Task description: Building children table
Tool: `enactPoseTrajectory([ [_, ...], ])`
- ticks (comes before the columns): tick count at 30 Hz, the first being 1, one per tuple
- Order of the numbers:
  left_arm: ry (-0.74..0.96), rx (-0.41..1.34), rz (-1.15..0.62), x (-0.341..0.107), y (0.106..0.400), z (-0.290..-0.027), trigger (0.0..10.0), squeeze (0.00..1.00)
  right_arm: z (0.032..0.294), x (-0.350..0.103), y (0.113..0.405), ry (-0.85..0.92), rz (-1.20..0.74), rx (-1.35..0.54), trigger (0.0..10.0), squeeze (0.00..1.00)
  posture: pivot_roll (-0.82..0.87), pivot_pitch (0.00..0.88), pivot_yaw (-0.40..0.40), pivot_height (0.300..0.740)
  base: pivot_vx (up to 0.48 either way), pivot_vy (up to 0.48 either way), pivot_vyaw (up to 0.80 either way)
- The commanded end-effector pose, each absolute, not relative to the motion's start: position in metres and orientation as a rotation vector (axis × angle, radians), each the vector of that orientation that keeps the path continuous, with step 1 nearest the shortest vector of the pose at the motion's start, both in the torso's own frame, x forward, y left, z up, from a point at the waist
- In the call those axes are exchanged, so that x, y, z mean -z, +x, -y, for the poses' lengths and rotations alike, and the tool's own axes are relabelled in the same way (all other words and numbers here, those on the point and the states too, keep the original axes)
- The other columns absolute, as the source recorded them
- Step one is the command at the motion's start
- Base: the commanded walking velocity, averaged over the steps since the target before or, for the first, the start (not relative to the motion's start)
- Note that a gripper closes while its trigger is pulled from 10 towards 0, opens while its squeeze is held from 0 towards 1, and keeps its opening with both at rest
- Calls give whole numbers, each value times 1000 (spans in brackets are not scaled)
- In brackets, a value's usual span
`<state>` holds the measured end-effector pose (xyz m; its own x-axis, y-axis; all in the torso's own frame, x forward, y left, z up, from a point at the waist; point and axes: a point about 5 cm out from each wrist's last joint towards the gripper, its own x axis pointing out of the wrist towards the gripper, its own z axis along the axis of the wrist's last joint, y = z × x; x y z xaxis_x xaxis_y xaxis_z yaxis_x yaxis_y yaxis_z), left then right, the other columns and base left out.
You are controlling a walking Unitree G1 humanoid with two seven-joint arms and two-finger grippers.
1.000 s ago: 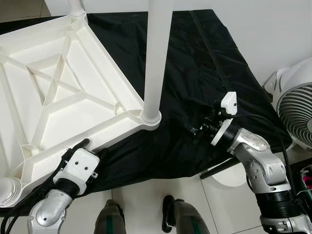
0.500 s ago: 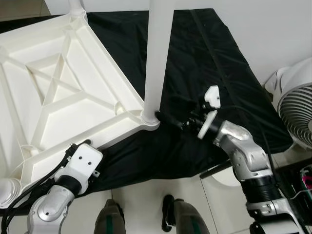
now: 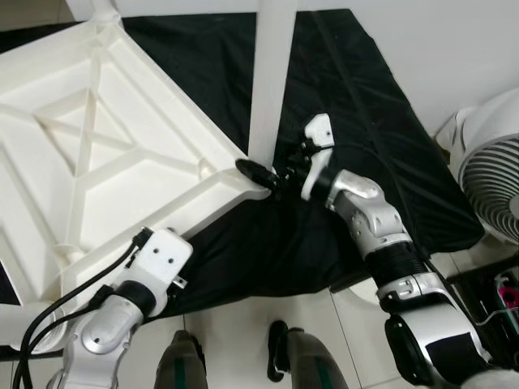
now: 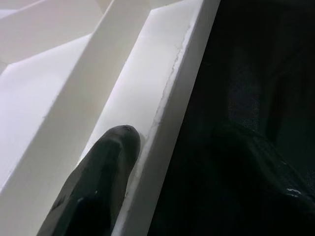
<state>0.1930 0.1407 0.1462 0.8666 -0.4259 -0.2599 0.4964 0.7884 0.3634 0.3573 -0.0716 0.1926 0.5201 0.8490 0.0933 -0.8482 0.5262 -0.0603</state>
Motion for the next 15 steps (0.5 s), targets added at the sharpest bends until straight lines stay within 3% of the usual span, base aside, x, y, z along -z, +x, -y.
enactPoseTrajectory([
  [1,372,694,-217,-140,187,-121,10000,0,67,-193,364,-18,116,-985,10000,0,147,228,-39,740,0,0,0],
  [15,258,729,-137,-164,200,-91,10000,0,54,-193,374,-8,170,-898,10000,0,138,233,-29,740,0,0,0],
])
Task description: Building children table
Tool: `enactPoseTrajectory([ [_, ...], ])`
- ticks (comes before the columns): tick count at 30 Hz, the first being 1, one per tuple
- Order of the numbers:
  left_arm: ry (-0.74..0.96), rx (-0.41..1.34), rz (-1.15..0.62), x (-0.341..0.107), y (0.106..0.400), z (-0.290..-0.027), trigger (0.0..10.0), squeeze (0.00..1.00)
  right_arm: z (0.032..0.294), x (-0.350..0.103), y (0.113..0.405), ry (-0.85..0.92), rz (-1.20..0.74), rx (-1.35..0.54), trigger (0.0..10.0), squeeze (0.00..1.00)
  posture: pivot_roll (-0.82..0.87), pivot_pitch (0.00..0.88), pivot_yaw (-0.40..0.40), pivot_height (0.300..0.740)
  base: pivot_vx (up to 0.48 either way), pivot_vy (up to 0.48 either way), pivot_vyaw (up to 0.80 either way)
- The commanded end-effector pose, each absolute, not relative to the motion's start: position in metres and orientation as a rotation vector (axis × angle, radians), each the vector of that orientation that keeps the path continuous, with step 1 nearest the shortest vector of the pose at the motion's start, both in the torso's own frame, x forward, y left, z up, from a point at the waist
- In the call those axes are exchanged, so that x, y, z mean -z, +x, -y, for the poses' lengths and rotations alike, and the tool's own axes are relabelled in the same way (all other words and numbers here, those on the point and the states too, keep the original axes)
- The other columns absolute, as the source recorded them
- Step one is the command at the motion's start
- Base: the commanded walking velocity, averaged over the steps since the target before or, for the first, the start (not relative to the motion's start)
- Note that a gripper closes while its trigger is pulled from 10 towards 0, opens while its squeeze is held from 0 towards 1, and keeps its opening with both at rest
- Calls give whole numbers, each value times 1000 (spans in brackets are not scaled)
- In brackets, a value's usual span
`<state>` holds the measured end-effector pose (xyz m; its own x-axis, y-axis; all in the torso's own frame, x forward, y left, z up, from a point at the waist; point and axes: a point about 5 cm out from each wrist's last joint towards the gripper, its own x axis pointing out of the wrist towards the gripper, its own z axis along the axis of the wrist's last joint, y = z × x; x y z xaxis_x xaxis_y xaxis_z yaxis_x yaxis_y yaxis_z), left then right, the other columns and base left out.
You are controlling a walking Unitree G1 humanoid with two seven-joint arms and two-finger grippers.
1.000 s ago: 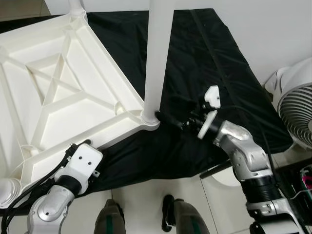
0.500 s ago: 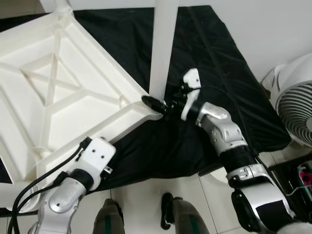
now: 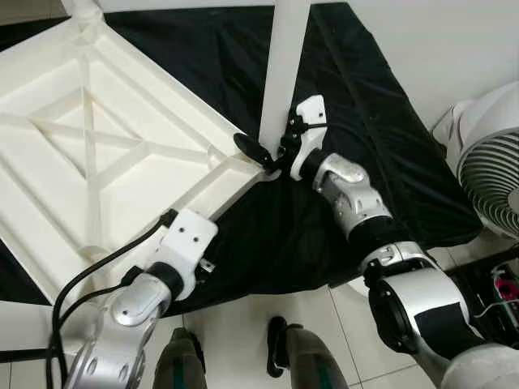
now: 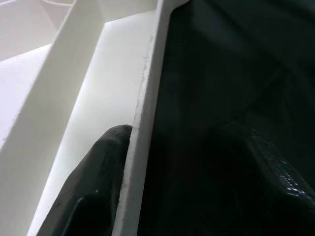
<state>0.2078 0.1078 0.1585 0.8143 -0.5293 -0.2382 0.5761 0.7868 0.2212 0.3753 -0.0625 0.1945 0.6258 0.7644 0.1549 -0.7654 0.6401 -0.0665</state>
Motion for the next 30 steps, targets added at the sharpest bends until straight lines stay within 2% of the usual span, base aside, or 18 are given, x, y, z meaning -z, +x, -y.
enactPoseTrajectory([
  [1,252,721,-114,-167,202,-90,10000,0,56,-193,373,-3,183,-888,10000,0,136,235,-27,740,0,0,0],
  [5,257,666,-33,-180,209,-92,10000,0,62,-192,368,-3,251,-838,10000,0,131,238,-28,740,0,0,0],
  [14,253,586,13,-187,216,-99,10000,0,76,-189,354,45,332,-698,10000,0,122,241,-32,740,0,0,0],
  [24,298,571,-5,-183,217,-99,10000,0,84,-195,326,102,414,-601,10000,0,116,236,-45,740,0,0,0],
  [30,400,460,-84,-168,227,-107,10000,0,90,-206,306,168,458,-528,10000,0,103,234,-41,740,0,0,0],
])
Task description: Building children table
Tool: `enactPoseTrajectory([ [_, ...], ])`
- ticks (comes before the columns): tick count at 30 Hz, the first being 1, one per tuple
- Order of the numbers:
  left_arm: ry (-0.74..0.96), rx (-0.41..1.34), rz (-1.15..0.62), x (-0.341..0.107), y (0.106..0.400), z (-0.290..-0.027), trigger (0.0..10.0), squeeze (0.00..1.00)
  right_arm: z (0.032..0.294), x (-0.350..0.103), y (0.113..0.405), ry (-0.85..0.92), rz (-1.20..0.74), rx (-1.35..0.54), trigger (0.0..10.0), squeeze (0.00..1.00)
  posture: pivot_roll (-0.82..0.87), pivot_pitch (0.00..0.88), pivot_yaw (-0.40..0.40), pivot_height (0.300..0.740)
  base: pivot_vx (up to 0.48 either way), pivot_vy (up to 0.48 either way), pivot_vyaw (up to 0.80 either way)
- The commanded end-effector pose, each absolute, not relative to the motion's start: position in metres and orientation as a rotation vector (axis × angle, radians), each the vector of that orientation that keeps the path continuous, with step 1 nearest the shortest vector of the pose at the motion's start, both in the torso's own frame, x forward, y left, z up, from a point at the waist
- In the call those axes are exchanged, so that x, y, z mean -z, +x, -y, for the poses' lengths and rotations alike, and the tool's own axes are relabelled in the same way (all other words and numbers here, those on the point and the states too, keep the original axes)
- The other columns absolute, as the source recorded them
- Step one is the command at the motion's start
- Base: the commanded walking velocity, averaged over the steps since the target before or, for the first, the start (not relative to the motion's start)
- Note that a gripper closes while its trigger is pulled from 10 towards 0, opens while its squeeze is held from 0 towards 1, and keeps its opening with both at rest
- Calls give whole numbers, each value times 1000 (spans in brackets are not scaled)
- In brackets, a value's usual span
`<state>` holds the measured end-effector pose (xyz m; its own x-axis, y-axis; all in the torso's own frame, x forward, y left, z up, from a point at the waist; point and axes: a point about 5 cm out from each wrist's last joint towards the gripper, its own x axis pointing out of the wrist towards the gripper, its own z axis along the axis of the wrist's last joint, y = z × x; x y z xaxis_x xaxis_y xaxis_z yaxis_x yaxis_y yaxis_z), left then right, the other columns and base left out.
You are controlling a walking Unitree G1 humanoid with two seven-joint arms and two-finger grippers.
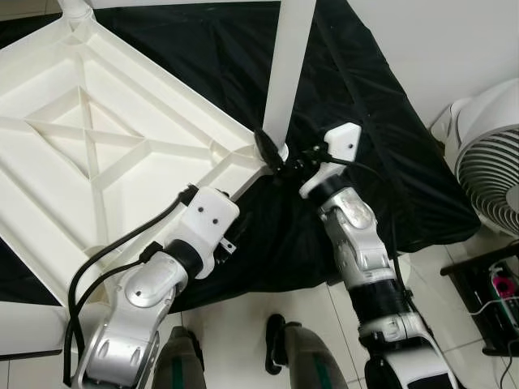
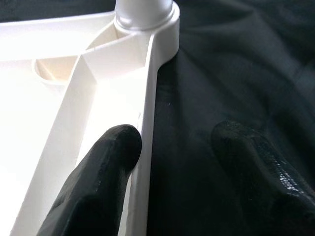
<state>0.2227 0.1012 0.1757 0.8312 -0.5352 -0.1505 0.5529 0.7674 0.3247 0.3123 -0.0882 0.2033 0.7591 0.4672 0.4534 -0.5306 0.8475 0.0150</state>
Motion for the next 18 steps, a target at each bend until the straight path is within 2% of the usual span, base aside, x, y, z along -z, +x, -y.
enactPoseTrajectory([
  [1,400,460,-84,-168,227,-107,10000,0,90,-206,306,168,458,-528,10000,0,103,234,-41,740,0,0,0],
  [5,434,375,-151,-157,234,-114,10000,0,96,-210,294,191,468,-498,10000,0,89,234,-36,740,0,0,0],
  [6,442,294,-188,-151,240,-120,10000,0,102,-213,281,200,460,-471,10000,0,70,232,-30,740,0,0,0],
  [8,442,294,-188,-151,240,-120,10000,0,102,-213,281,200,460,-471,10000,0,70,232,-30,740,0,0,0],
  [10,457,222,-217,-148,247,-127,10000,0,106,-213,273,208,450,-450,10000,0,66,231,-29,740,0,0,0],
  [18,497,114,-195,-152,265,-144,10000,0,106,-216,262,217,430,-426,10000,0,48,221,-21,740,0,0,0],
])
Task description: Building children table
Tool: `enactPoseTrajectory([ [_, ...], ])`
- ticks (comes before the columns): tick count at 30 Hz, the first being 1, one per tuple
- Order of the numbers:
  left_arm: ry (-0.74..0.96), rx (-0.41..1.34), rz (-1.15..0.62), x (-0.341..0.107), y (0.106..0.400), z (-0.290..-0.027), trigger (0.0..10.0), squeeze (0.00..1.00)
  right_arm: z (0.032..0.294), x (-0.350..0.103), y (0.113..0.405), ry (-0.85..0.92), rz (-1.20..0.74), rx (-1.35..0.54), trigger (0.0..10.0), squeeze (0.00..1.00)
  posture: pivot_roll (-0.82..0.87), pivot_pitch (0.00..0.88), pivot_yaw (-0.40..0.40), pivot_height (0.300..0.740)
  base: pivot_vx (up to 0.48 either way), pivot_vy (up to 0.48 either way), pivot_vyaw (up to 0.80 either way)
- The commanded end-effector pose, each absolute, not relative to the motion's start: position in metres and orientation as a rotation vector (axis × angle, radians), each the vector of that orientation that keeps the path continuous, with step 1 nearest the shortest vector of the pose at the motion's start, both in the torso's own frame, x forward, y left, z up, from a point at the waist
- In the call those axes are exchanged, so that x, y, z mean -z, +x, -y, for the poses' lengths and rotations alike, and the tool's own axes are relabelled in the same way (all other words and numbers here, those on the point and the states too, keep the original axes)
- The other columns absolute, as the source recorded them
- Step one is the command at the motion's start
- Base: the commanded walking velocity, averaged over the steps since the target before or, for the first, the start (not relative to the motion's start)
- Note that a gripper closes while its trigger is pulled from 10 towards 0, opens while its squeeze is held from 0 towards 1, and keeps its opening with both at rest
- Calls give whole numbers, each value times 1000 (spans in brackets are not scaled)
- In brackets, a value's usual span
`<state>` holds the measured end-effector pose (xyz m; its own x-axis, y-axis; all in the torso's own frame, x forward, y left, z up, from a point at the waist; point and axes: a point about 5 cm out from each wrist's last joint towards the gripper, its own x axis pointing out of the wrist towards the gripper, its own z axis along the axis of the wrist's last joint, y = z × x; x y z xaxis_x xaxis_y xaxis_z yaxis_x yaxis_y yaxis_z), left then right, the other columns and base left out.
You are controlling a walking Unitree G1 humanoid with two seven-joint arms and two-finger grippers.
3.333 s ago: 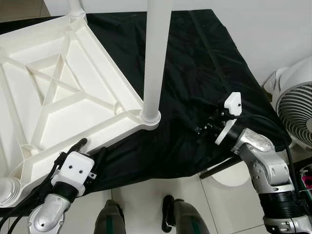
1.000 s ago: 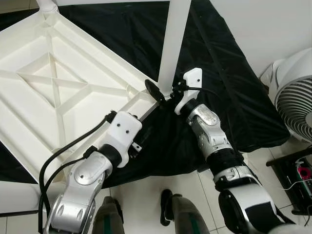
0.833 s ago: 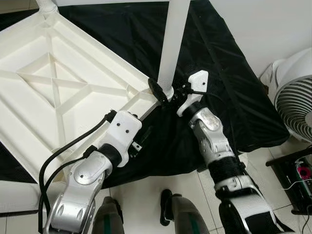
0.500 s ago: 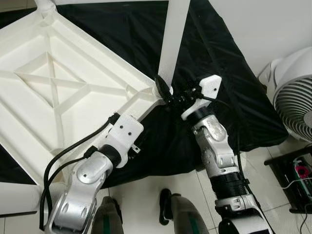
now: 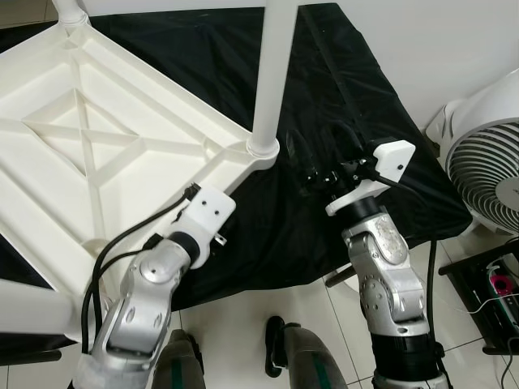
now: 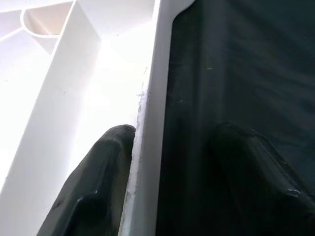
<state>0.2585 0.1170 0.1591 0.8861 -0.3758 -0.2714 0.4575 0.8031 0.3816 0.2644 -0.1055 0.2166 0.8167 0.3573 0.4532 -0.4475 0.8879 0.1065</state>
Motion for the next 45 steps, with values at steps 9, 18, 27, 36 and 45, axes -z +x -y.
enactPoseTrajectory([
  [9,567,39,-158,-158,278,-157,10000,0,108,-218,257,209,404,-399,10000,0,39,212,-14,740,0,0,0],
  [18,445,227,-26,-173,262,-135,10000,0,110,-214,253,197,374,-403,10000,0,52,208,-24,740,0,0,0],
  [27,263,355,203,-198,214,-123,10000,0,112,-206,257,163,337,-429,10000,0,78,211,-41,740,0,0,0],
  [36,223,280,294,-203,176,-132,10000,0,111,-200,267,142,311,-475,10000,0,154,223,-91,740,0,0,0],
  [45,221,189,361,-209,147,-146,10000,0,97,-198,295,91,314,-589,10000,0,229,243,-137,740,0,0,0],
])
